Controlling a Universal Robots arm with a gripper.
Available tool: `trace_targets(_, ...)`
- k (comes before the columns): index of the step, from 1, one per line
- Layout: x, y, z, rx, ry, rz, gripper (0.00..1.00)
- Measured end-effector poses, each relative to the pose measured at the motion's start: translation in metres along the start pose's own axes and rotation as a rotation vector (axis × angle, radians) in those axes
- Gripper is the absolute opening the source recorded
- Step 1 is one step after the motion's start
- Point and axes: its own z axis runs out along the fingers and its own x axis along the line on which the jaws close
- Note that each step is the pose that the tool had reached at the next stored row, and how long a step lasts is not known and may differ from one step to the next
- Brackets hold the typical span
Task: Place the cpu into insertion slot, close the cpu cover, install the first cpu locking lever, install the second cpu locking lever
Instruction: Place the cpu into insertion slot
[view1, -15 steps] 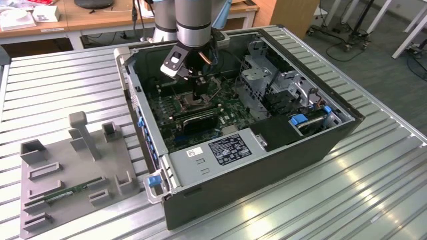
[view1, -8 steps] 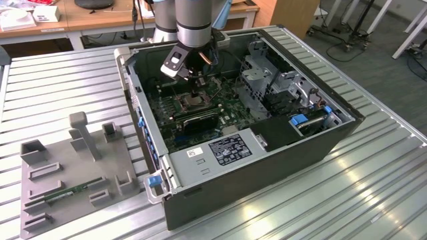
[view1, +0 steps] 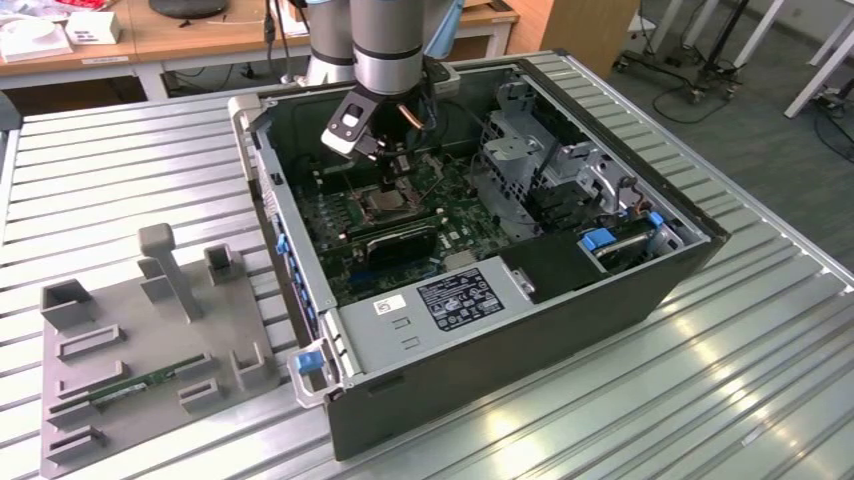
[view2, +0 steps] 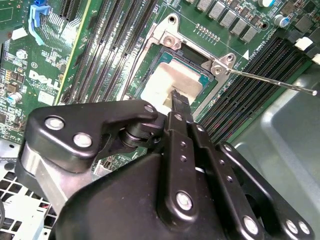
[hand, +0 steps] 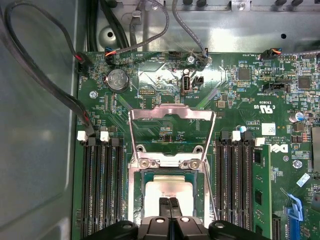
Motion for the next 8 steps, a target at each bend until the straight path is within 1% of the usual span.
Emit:
trace_targets(5, 0.0000, 0.0000, 0.0003, 0.0000, 0.0001, 0.000, 0.11)
trace_targets(8, -0.0002, -0.0003, 0.0047, 0.0000, 0.0000, 0.001, 0.11)
